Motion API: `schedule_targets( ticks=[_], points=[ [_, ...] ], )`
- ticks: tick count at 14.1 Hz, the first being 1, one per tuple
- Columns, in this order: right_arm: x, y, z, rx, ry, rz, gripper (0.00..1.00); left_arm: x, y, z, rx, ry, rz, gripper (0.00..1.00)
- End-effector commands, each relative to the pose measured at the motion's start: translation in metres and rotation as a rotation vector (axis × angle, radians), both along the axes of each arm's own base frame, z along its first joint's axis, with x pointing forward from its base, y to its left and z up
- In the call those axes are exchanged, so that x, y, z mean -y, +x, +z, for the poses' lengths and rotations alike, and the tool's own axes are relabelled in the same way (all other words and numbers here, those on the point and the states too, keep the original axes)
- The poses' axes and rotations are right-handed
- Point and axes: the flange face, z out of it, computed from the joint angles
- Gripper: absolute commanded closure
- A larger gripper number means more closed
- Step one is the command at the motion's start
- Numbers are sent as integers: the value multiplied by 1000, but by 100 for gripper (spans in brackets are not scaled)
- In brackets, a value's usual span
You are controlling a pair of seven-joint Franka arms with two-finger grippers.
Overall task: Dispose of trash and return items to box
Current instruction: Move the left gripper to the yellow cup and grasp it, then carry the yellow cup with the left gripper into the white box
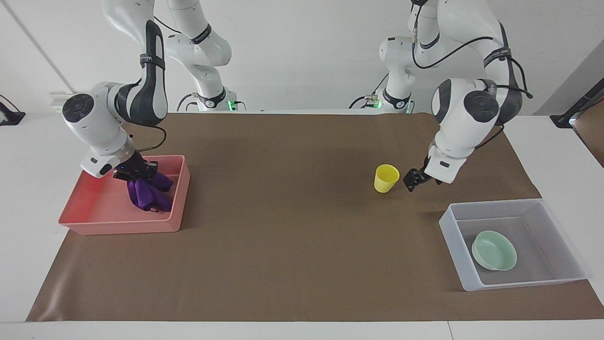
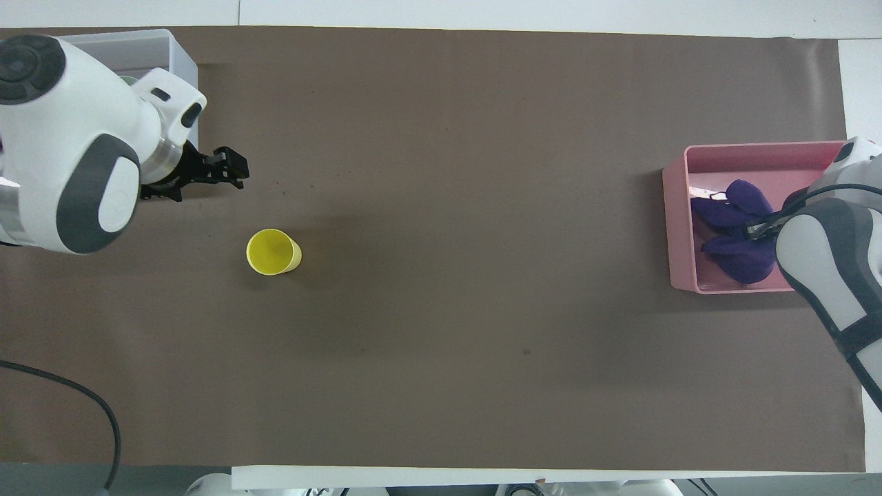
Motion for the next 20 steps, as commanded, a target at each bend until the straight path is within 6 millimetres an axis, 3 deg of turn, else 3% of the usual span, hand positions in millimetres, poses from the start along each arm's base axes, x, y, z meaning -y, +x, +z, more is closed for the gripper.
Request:
schedule_targets(
  ticks=[1,3,4,6,7,8,10,11,12,13,14,16,20],
  points=[
    [10,-10,-6,15,-10,-6,82,-17,-54,-23,30,-5,-7,0],
    [8,-8,-4,13,-9,-1,38,-8,-59,-24,25,-4,-6,0],
    [9,-8,-4,10,-8,-1,27,-5,-63,-26,21,-2,1,0],
    [1,-3,5,4,-7,13,18,-5,-69,-30,11,2,3,0],
    [-4,1,15,-6,3,10,7,-1,-76,-31,6,3,-8,0],
    [-11,5,27,-12,12,8,4,3,-83,-35,5,4,-19,0],
    [-62,17,49,-1,6,24,1,1,-85,-41,9,-3,-14,4],
    [-86,20,53,5,2,9,0,3,-84,-42,22,-9,14,37],
    [-105,20,59,6,6,-16,0,3,-83,-42,27,-9,38,81],
    [-127,22,70,16,36,-64,0,3,-82,-42,34,-12,40,95],
    [-144,24,76,11,60,-95,0,3,-81,-42,40,-17,43,100],
    [-168,26,93,-1,71,-113,0,2,-79,-41,45,-43,71,100],
    [-166,27,148,-64,66,-129,0,2,-73,-38,63,-60,84,100]
  ],
)
